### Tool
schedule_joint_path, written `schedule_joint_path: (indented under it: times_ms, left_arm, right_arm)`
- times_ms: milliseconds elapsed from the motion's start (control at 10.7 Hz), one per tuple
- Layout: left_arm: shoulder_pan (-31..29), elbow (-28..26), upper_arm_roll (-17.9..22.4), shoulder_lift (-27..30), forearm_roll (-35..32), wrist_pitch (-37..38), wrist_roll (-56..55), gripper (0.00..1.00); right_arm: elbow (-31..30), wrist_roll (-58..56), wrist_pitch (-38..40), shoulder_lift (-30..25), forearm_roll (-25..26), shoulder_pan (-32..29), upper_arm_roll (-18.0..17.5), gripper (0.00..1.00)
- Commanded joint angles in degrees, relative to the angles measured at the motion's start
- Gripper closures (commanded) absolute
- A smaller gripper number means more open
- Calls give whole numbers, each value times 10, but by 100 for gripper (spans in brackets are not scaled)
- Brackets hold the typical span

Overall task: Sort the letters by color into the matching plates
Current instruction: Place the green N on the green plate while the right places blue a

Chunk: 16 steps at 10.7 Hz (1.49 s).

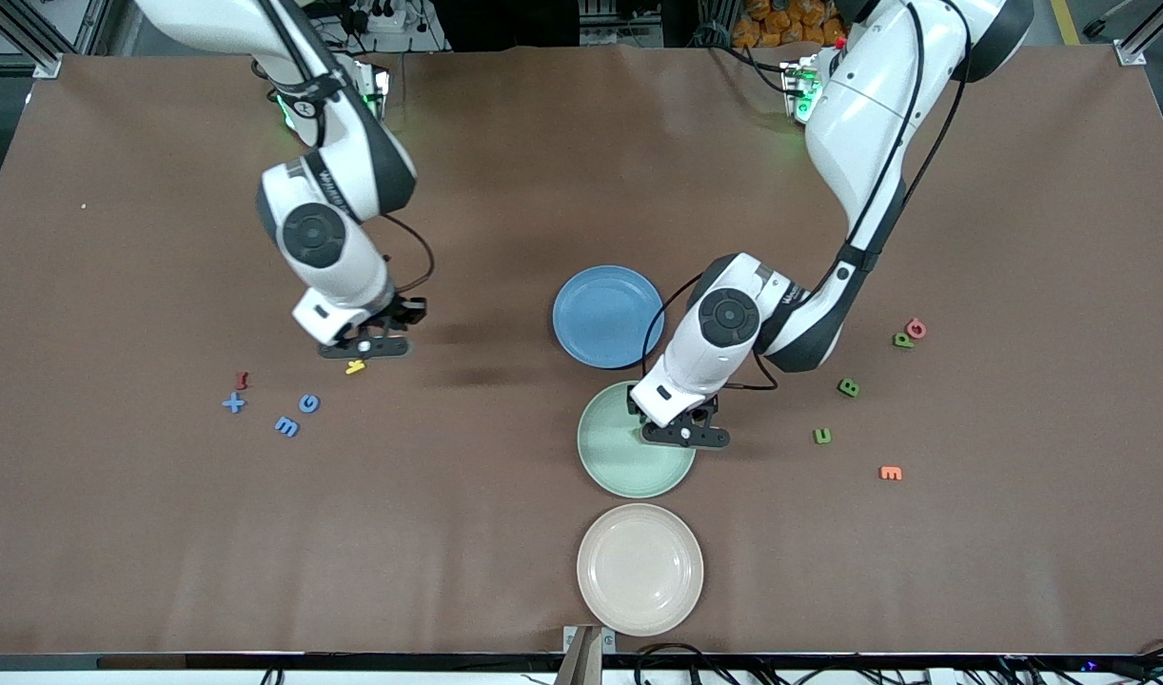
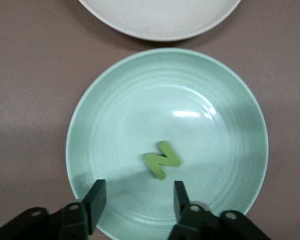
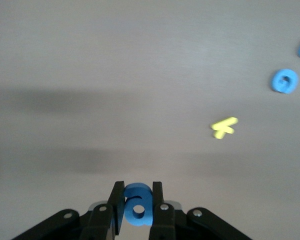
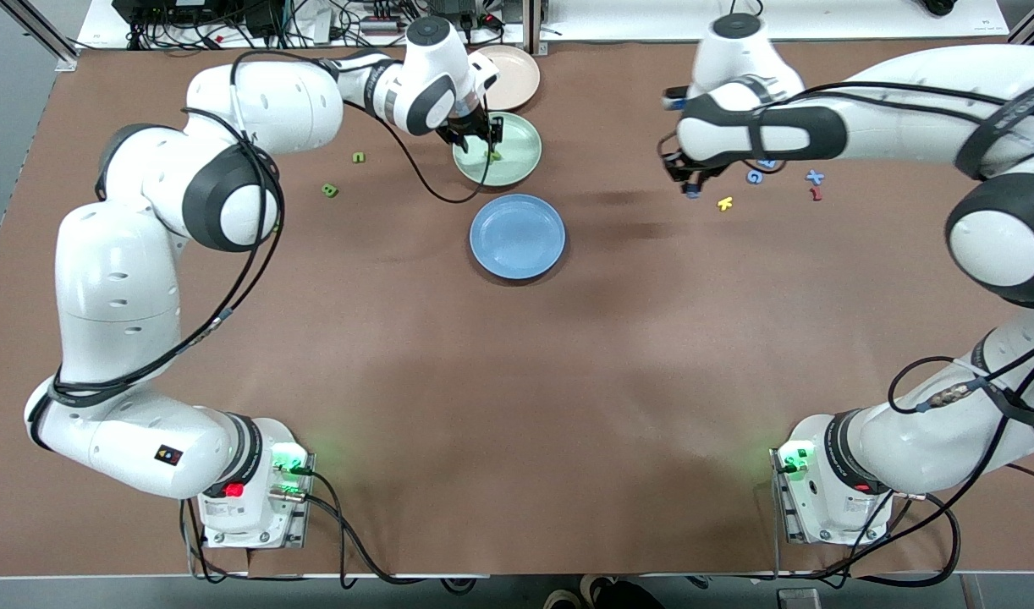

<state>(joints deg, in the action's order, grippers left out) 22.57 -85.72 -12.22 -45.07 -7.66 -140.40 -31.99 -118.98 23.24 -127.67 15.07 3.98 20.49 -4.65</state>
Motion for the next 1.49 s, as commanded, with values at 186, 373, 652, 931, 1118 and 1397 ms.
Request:
schedule_joint_path:
  times_ms: [186,373,652,931,1118,1397]
  left_arm:
    - [-55,-4,7,85,-10,135,19,0]
    - [-105,-29,5,116,-11,187,73,0]
    - [-184,-84,3,133,-9,189,114,0]
    - [-255,-102,3,110,-2,132,73,0]
    - [-263,-149,4,101,-2,40,49,0]
    - [-233,-144,4,94,-9,29,-54,0]
  right_arm:
    - [113,1,17,93,16,117,4,86]
    - [145,22,20,127,17,160,4,86]
    - [210,38,25,176,18,215,4,86]
    - [249,50,26,197,15,255,4,85]
    - [275,65,25,217,18,265,3,85]
    - [299,66,25,227,19,271,4,77]
